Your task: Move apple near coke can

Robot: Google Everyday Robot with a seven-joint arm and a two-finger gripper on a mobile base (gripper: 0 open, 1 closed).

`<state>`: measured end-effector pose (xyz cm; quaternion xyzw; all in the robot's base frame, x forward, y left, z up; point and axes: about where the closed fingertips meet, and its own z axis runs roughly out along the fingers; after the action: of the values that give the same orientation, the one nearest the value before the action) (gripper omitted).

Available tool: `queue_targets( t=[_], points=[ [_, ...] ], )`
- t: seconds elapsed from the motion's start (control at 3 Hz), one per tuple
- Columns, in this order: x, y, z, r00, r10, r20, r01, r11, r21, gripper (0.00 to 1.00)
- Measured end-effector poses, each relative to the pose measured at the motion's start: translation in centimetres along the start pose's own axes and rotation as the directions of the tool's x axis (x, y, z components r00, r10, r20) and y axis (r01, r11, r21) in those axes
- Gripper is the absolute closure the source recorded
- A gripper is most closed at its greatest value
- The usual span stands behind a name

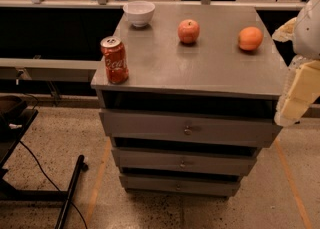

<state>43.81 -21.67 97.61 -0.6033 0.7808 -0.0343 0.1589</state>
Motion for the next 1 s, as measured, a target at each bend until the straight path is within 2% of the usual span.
queue_targets(
  t=[0.33,0.67,1.0],
  points=[
    [0.0,0.0,0.0,1.0,0.0,0.0,0.0,1.0,0.0,0.0],
    [-0.2,-3.0,0.3,0.999,-0.027,0.025,0.026,0.9994,0.023,0.0],
    [-1.1,-9.6,2.6,0.993,-0.081,0.088,0.077,0.996,0.045,0.0]
  ],
)
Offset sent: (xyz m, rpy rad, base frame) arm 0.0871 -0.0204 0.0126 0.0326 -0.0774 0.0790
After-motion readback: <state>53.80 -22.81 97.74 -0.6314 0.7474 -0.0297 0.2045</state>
